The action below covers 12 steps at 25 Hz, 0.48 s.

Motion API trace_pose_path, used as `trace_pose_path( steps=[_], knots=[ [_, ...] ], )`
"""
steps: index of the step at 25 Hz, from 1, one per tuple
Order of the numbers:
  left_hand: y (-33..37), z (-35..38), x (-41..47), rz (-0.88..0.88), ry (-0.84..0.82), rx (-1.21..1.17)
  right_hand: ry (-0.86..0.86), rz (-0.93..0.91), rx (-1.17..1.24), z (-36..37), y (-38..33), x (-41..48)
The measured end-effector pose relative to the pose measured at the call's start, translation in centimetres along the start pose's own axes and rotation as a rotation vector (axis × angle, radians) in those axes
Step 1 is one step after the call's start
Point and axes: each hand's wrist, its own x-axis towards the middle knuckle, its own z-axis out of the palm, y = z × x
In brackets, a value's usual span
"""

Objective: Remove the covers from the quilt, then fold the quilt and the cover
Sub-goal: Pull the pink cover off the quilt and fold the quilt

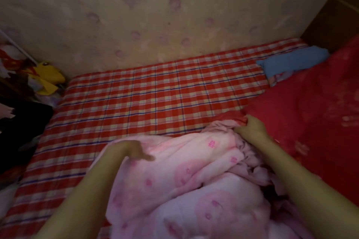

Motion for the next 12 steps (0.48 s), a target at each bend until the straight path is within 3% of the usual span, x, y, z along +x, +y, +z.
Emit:
trace_pose_path(
  steps=[2, 4, 6, 9, 12],
  knots=[
    [7.6, 1.5, 0.3, 0.255, 0.154, -0.094, -0.012, -0.121, -0.032, 1.6, -0.4, -2.1],
    [14.3, 5.6, 0.4, 0.403, 0.214, 0.046, 0.167, -0.198, -0.151, 3.3, 0.9, -4.5],
    [17.1, 9.2, 1.5, 0.4, 0.261, 0.103, 0.222, -0.104, -0.174, 5.2, 3.3, -6.9],
    [17.0, 9.1, 3.3, 0.224, 0.167, -0.201, 0.018, 0.175, 0.182, 7.6, 5.4, -8.7],
    [16.4, 6.2, 3.1, 0.231, 0.092, -0.419, 0.073, 0.246, 0.393, 8.0, 3.7, -6.8]
  ],
)
